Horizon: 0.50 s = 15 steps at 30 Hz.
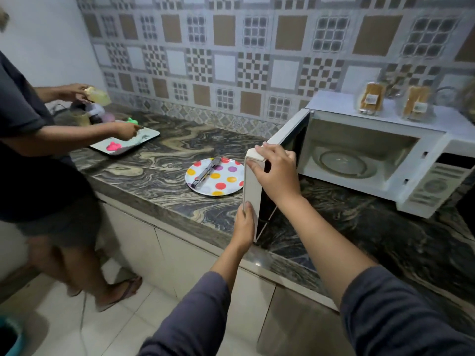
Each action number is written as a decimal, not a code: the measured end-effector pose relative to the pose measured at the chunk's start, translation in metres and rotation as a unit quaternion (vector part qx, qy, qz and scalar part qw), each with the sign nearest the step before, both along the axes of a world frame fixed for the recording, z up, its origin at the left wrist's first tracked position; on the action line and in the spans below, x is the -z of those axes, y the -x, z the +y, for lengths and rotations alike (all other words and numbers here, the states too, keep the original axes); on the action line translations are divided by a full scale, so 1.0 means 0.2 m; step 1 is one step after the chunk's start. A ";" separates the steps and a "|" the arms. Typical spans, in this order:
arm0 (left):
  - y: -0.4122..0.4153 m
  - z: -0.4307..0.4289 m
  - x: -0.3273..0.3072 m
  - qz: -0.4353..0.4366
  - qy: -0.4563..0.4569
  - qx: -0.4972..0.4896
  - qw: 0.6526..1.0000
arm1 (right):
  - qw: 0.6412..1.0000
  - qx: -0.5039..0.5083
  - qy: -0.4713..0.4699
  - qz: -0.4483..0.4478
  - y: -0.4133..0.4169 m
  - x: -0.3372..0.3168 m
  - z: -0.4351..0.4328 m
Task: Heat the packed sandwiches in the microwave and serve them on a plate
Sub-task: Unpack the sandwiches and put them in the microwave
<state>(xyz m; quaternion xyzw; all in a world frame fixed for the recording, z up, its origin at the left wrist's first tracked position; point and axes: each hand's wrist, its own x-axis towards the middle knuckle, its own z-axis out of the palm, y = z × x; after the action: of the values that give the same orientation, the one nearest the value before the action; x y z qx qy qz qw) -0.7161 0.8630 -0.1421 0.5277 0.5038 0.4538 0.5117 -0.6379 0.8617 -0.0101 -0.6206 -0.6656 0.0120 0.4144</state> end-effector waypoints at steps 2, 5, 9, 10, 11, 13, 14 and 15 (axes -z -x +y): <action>0.02 0.02 0.00 0.002 0.006 -0.005 1.000 | 1.000 0.003 0.001 0.002 0.03 0.00 0.02; 0.06 0.07 0.01 0.001 0.006 -0.019 1.000 | 1.000 0.009 0.000 -0.012 0.07 0.00 0.06; 0.10 0.11 0.02 0.014 0.009 -0.036 0.999 | 0.999 0.019 -0.007 -0.036 0.11 0.00 0.10; 0.11 0.12 0.02 0.025 0.011 -0.038 0.999 | 0.999 0.022 -0.008 -0.040 0.13 0.01 0.11; 0.12 0.12 0.02 0.036 0.013 -0.037 0.999 | 0.999 0.026 -0.013 -0.042 0.14 0.01 0.12; 0.15 0.12 0.00 0.043 0.020 -0.026 0.999 | 0.999 0.029 -0.023 -0.033 0.15 0.02 0.12; 0.15 0.11 -0.01 0.047 0.029 -0.023 0.998 | 0.999 0.028 -0.025 -0.023 0.15 0.03 0.11; 0.16 0.10 -0.01 0.056 0.036 -0.024 0.998 | 0.999 0.025 -0.025 -0.010 0.15 0.04 0.11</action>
<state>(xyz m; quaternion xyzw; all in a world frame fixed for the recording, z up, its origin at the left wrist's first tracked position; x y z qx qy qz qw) -0.7475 0.8825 -0.1394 0.5211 0.5601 0.4175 0.4904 -0.6684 0.8829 -0.0177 -0.6266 -0.6544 -0.0211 0.4227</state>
